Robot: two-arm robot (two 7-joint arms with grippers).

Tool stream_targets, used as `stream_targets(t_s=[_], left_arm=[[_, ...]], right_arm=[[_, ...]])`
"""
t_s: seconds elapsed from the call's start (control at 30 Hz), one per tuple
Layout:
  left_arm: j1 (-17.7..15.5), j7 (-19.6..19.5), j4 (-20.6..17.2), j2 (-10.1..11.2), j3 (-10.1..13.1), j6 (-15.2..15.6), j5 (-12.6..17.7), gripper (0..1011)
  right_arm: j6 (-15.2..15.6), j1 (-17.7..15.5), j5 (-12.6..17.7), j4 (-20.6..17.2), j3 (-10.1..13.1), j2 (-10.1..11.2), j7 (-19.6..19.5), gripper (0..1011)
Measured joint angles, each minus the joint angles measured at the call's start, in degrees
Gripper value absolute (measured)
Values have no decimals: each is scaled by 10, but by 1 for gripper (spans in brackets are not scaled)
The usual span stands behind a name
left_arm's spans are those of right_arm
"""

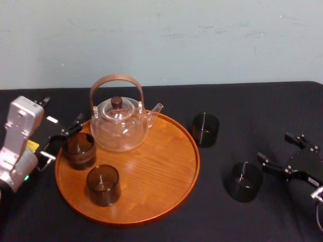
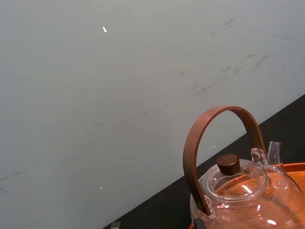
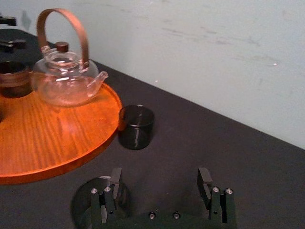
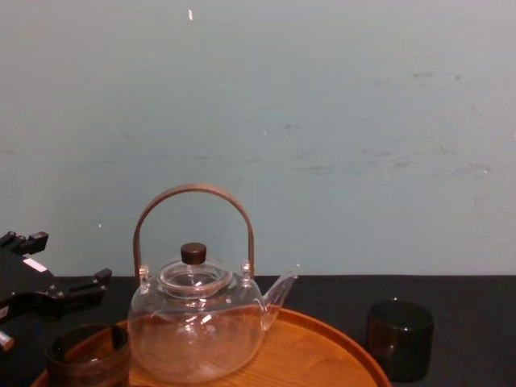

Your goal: Pick up the glass from the table and place it on the tray.

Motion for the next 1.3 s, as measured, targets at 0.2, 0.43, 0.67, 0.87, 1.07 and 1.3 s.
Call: stream_targets(t_s=[0.2, 0.43, 0.67, 0.87, 1.07, 1.3], left_arm=[[0, 0, 0, 0, 0, 0, 0, 1001], [0, 0, 0, 0, 0, 0, 0, 1001], [0, 0, 0, 0, 0, 0, 0, 1001], [0, 0, 0, 0, 0, 0, 0, 1001], [0, 0, 0, 0, 0, 0, 0, 1001], [0, 0, 0, 0, 0, 0, 0, 1001]], right_arm=[[6, -11, -1, -10, 2, 2, 20, 1002], [11, -15, -12, -15, -1, 0, 37, 1002], [14, -14, -25, -16, -5, -6, 51, 1002], [17, -12, -36, -15, -8, -14, 60, 1002], [22, -11, -45, -12, -10, -22, 68, 1002], [26, -11, -51, -11, -7, -31, 76, 1002]])
